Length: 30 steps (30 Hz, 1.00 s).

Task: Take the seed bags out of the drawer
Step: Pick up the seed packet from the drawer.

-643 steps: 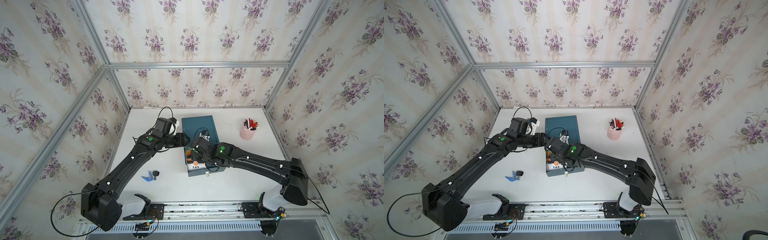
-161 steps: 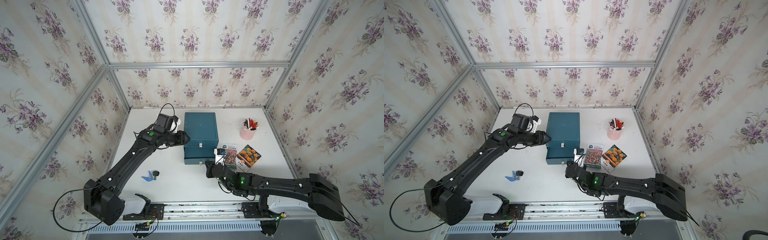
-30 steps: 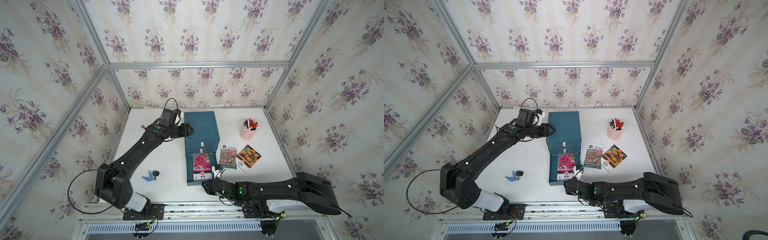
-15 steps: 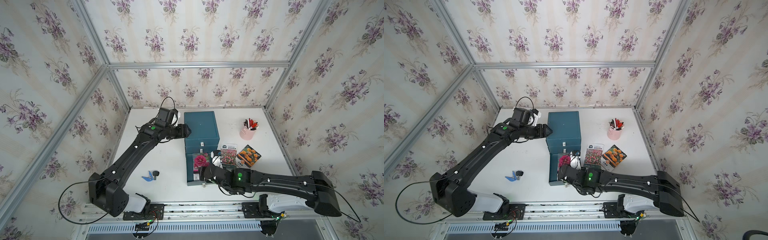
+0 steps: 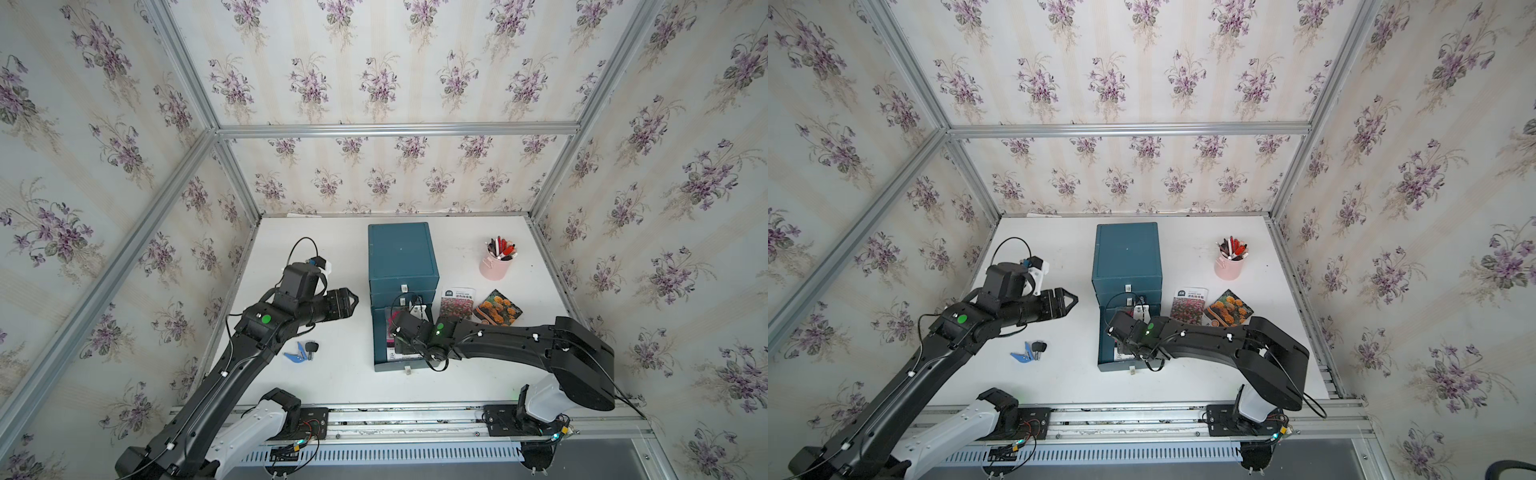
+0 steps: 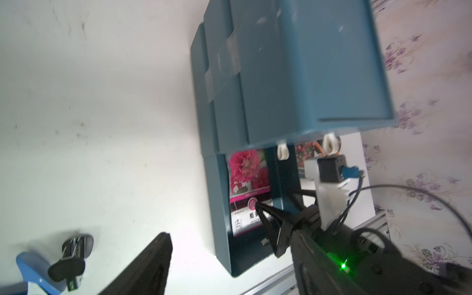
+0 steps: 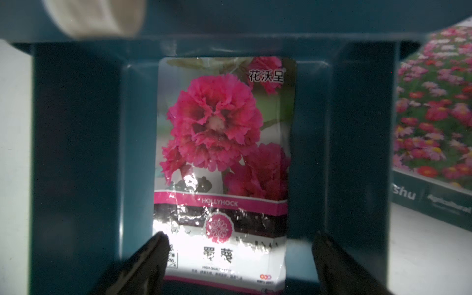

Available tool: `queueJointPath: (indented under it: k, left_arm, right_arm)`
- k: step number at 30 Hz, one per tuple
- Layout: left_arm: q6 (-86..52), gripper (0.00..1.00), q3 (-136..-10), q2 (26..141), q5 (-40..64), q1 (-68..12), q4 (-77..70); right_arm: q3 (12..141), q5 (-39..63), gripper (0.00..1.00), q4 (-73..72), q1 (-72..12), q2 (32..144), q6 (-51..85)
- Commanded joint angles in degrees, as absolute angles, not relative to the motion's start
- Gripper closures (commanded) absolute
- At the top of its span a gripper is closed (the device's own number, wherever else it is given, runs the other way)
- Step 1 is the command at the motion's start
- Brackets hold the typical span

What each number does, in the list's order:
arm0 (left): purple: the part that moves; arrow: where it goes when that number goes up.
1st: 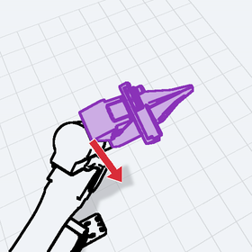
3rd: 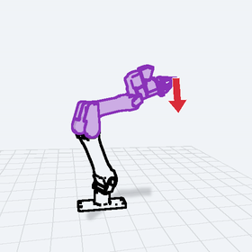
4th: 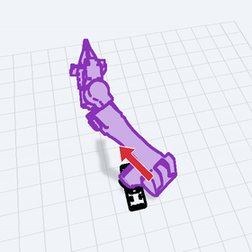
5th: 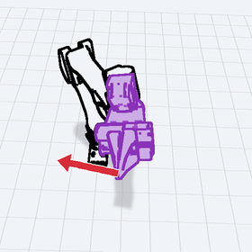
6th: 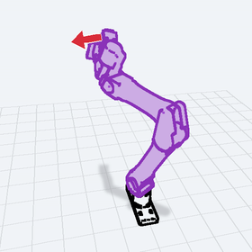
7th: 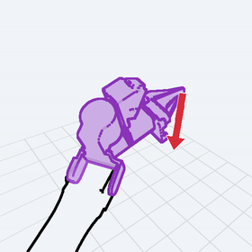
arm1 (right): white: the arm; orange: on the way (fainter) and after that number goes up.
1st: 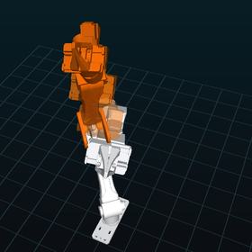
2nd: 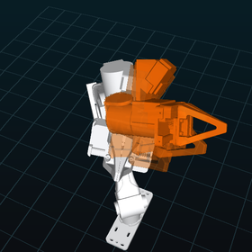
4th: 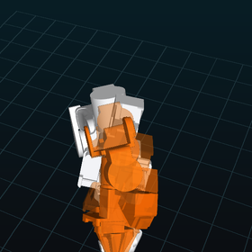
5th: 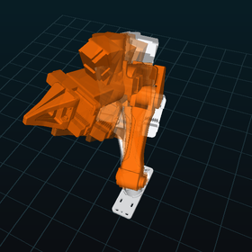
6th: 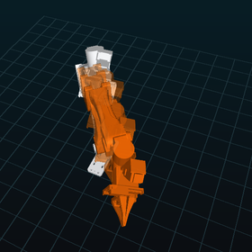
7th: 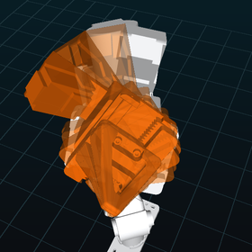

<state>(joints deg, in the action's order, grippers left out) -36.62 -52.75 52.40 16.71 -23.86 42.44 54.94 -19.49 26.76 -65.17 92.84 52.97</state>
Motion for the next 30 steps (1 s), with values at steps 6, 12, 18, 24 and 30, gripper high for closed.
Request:
queueJointPath:
  k: [6, 12, 18, 24, 30]
  left_arm:
    - [-41.5, 0.23, -41.6, 54.5, 26.3, -24.9, 32.9]
    - [-42.6, 0.23, -38.4, 59.3, 27.3, -26.0, 28.3]
    - [-44.3, 0.23, -35.9, 61.8, 27.1, -27.2, 24.9]
    - [-45.0, 0.23, -34.8, 64.1, 26.9, -28.5, 22.8]
    - [-44.9, 0.23, -35.3, 65.7, 26.1, -28.7, 22.9]
  right_arm:
    - [54.5, -19.5, 0.08, 23.7, -63.8, 96.8, 57.3]
    - [53.9, -18.1, 0.11, 21.6, -63.6, 98.4, 59.1]
    - [53.2, -13.5, 0.24, 17.2, -63.8, 97.8, 57.4]
    - [54.7, -16.8, 0.30, 18.9, -64.0, 93.9, 56.9]
    - [57.0, -19.1, 0.14, 24.1, -62.6, 98.3, 58.3]
